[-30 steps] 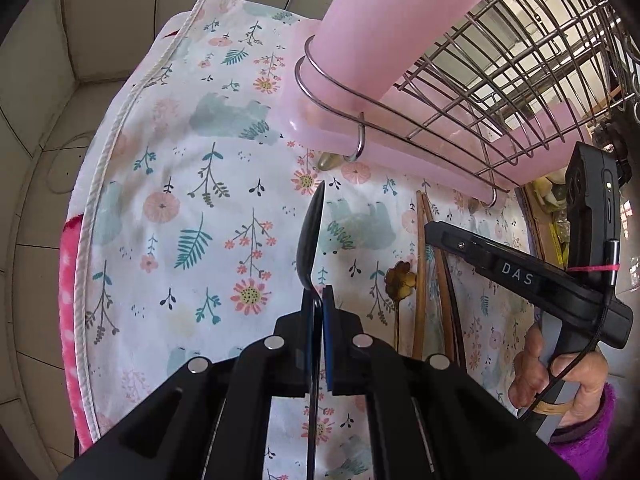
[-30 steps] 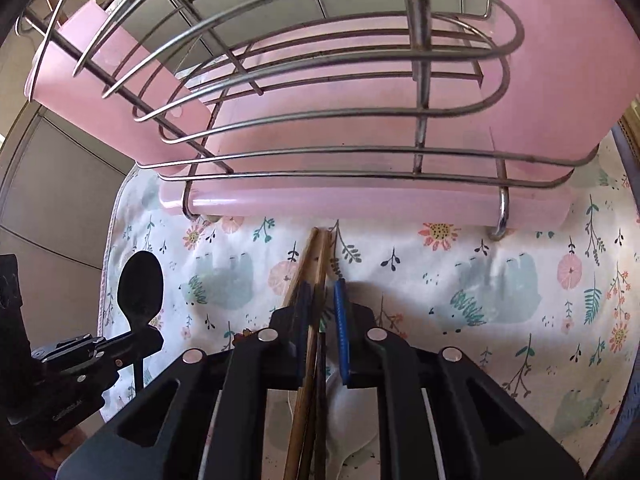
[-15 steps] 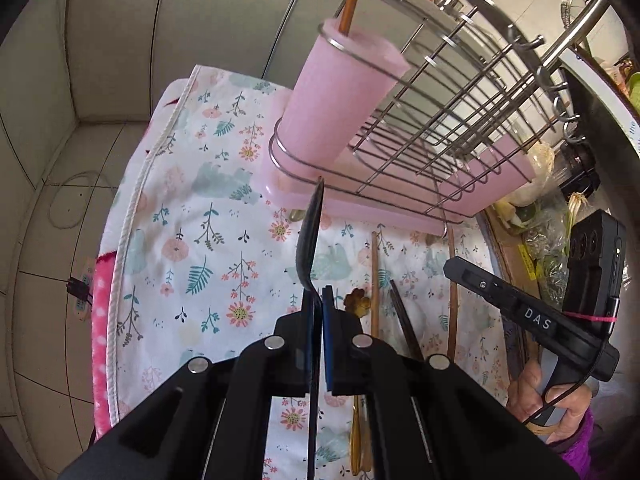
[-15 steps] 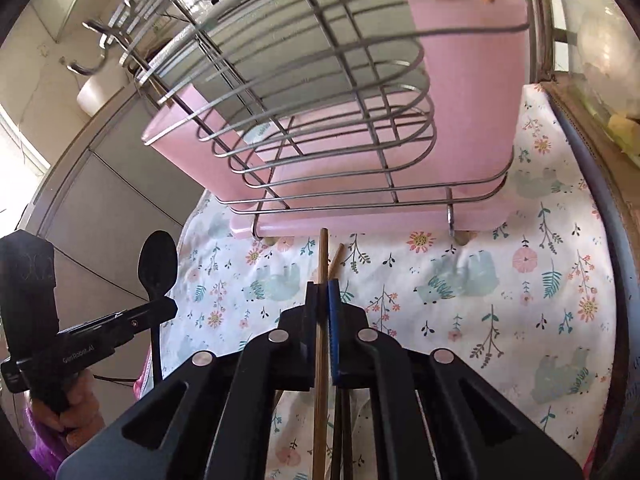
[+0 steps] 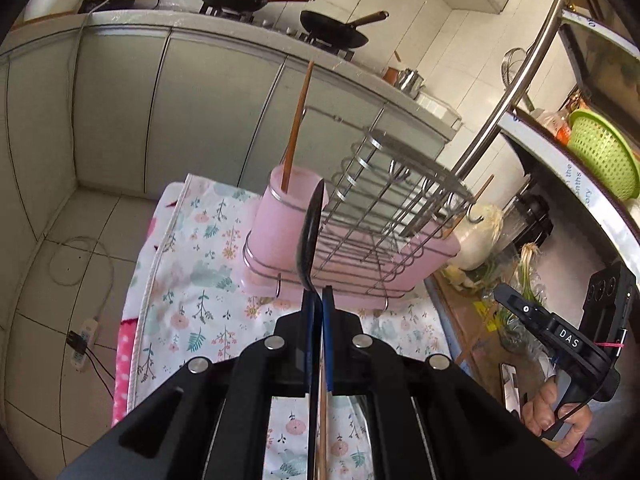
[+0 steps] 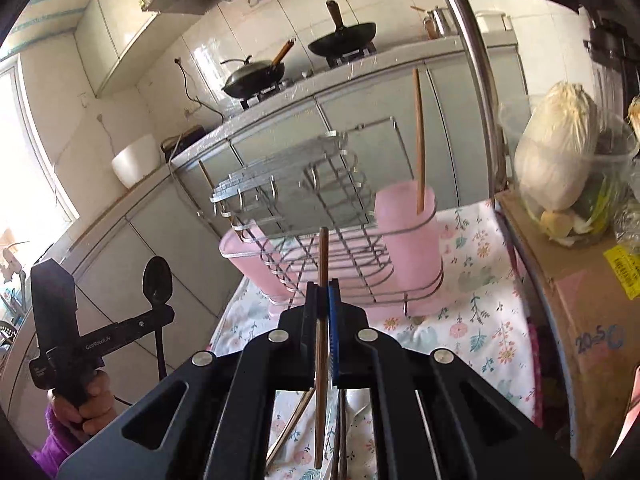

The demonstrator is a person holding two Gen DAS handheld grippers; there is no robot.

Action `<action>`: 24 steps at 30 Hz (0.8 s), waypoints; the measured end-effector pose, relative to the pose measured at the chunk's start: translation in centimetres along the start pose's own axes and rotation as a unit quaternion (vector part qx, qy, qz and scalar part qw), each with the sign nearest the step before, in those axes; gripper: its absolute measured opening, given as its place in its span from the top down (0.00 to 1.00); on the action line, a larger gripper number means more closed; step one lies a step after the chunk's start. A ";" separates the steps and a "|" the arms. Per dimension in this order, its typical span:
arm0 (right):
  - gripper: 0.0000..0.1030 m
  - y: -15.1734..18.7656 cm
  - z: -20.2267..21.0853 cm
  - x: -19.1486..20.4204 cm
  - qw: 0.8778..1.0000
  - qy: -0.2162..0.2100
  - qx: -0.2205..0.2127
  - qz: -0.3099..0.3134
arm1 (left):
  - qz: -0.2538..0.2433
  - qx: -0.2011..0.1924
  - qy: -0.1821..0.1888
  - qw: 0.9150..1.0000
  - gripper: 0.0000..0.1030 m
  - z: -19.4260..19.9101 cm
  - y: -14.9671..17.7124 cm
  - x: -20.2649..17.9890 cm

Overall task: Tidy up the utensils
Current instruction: 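Carry the black spoon into the pink cup with the left tool while the right tool drops its chopstick in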

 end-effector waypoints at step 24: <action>0.95 -14.5 5.8 -2.6 0.975 0.124 -0.174 0.060 | -0.019 -0.200 0.039 0.979 0.97 1.3 -12.4 -6.2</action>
Point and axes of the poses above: each gripper's, at about its wrist camera, not at the fingertips, and z roughly against the way its jaws point, x to its left, y to its underside, the point moved 1 cm from there along -z, roughly the way its jaws point, and after that the axes turned 12 degrees about z, right-handed, at the moved point
